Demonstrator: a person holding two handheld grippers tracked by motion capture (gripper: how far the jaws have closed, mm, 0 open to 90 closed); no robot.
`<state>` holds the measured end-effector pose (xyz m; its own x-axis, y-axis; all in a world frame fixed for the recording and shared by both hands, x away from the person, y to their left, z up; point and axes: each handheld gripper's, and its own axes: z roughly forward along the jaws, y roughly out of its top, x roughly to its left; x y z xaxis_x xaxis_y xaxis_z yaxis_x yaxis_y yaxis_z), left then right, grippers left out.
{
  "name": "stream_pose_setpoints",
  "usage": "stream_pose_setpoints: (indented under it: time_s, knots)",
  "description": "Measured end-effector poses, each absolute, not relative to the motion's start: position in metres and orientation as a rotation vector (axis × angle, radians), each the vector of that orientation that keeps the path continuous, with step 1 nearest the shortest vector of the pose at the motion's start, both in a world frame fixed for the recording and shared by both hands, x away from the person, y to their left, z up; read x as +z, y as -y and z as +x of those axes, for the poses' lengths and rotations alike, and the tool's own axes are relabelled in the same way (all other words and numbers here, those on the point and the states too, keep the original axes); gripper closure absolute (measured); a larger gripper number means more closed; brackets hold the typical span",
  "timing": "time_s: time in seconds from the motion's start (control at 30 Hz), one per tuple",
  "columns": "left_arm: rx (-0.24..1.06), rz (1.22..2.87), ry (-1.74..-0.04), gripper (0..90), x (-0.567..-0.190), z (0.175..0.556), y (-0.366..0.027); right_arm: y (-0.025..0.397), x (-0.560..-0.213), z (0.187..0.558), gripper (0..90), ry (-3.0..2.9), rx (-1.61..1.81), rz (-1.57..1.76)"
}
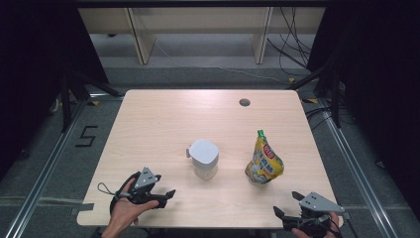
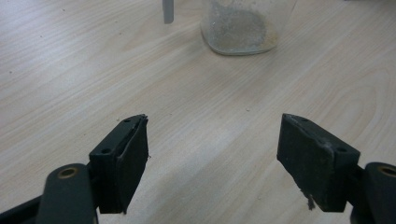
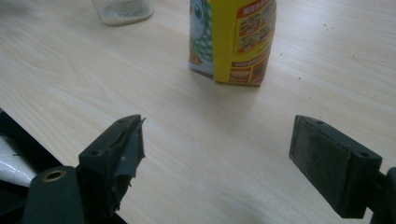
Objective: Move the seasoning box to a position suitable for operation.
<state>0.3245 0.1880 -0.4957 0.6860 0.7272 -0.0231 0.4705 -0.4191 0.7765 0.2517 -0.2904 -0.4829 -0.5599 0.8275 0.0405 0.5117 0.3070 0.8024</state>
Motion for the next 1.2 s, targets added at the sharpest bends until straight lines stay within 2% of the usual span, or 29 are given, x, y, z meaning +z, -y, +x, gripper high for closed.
stream_pose_setpoints:
  time_s: [0.2,0.37,0.47,0.7,0.8,0.97,1.2]
  knots:
    - [0.443,2.088,-0.933,24.2,-0.494,0.332,-0.187,0.29,-0.483,0.251,18.9,-2.196,1.134,1.208]
    - [0.478,2.07,-0.899,27.8,-0.487,0.345,-0.185,0.29,-0.484,0.251,18.9,-2.178,1.134,1.229]
    - [0.484,2.03,-0.896,36.8,-0.484,0.357,-0.181,0.29,-0.485,0.252,19.0,-2.171,1.121,1.22]
    - [0.515,2.031,-0.835,46.1,-0.487,0.383,-0.164,0.292,-0.484,0.252,19.4,-2.177,1.143,1.213]
    - [0.493,1.982,-0.844,52.4,-0.49,0.395,-0.16,0.293,-0.484,0.252,19.4,-2.177,1.14,1.209]
    - [0.458,1.963,-0.838,58.1,-0.498,0.412,-0.158,0.291,-0.484,0.251,19.7,-2.175,1.135,1.236]
    - [0.474,1.986,-0.777,64.5,-0.497,0.422,-0.149,0.293,-0.486,0.253,19.7,-2.183,1.134,1.213]
